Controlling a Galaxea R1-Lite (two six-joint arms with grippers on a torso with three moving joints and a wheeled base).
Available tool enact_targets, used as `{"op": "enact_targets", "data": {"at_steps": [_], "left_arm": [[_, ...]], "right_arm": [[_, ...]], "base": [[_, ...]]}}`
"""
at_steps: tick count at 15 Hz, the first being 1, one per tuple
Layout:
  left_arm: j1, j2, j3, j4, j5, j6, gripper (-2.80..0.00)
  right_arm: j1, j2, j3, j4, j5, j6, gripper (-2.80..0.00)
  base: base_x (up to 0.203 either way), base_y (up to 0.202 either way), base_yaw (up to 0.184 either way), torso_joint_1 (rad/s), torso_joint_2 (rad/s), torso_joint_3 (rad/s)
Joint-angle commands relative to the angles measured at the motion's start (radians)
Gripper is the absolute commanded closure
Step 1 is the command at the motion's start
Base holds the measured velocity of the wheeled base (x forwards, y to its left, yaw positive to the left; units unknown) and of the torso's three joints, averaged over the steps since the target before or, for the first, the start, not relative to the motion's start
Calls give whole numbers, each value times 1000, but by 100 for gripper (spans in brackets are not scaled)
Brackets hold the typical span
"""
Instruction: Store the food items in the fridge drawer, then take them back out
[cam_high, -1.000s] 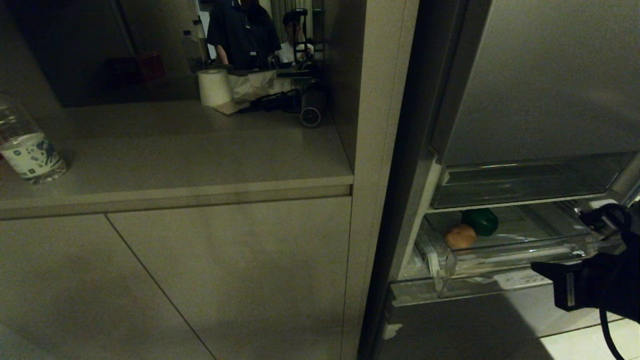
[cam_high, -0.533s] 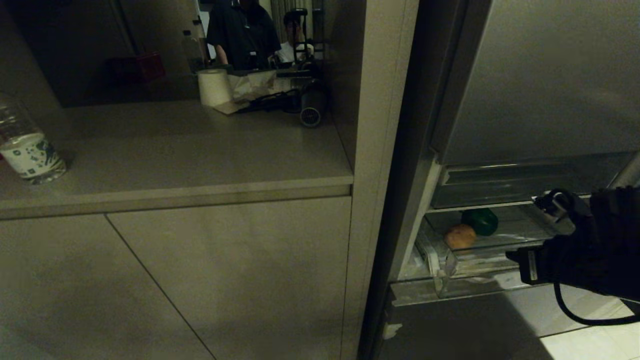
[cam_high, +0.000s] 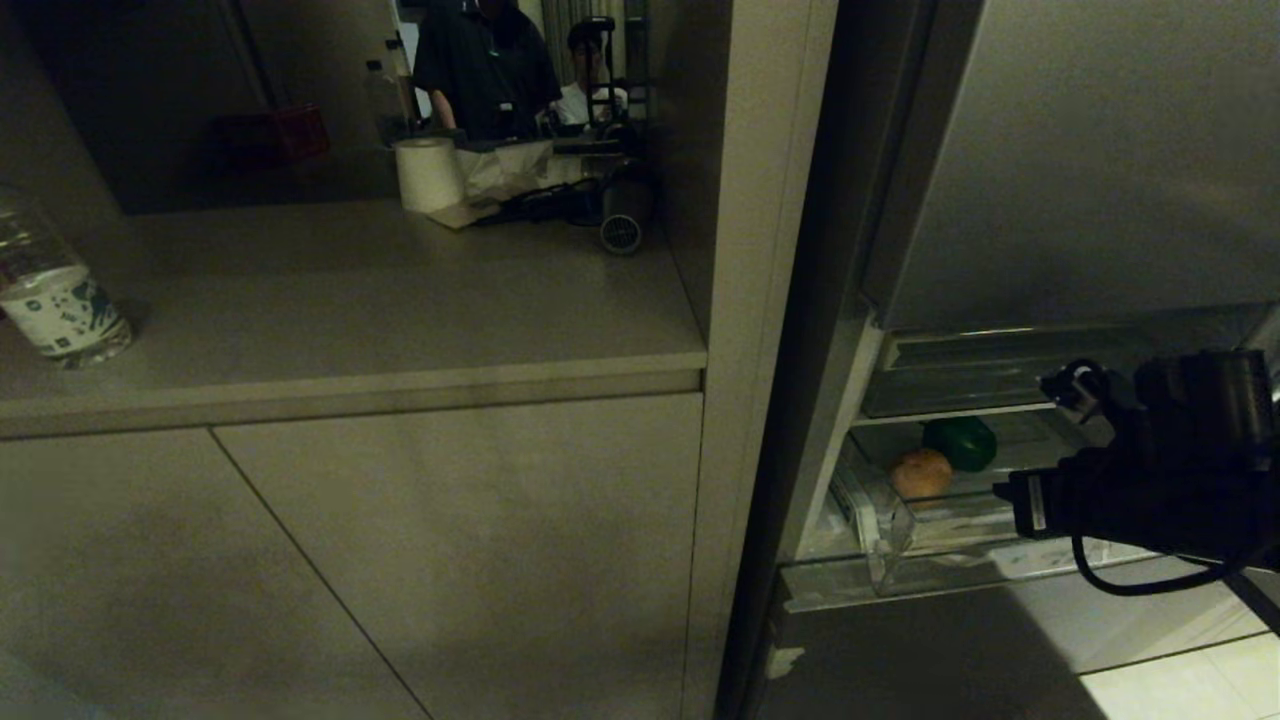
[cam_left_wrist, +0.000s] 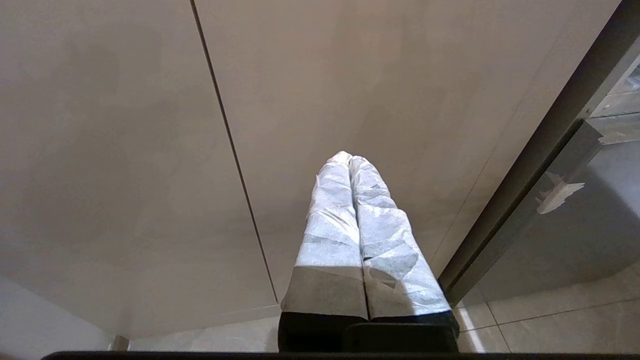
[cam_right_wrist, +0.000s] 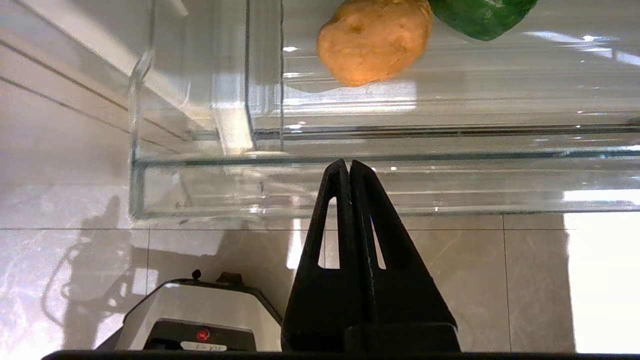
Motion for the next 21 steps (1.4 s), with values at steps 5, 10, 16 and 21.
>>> {"op": "enact_targets", "data": {"at_steps": [5, 10, 16, 21], "left_arm": [[0, 0, 0, 1, 0, 0, 0], [0, 0, 0, 1, 0, 0, 0], [0, 0, 0, 1, 1, 0, 0], [0, 0, 0, 1, 0, 0, 0]], "right_arm": [[-2, 59, -17, -2, 0, 0, 0], [-7, 47, 1, 2, -3, -1, 0], [-7, 22, -52, 6, 0, -1, 0], [-7, 42, -63, 5, 0, -1, 0]], "base": [[0, 0, 0, 0, 0, 0], [0, 0, 0, 0, 0, 0], [0, 0, 0, 0, 0, 0], [0, 0, 0, 0, 0, 0]]}}
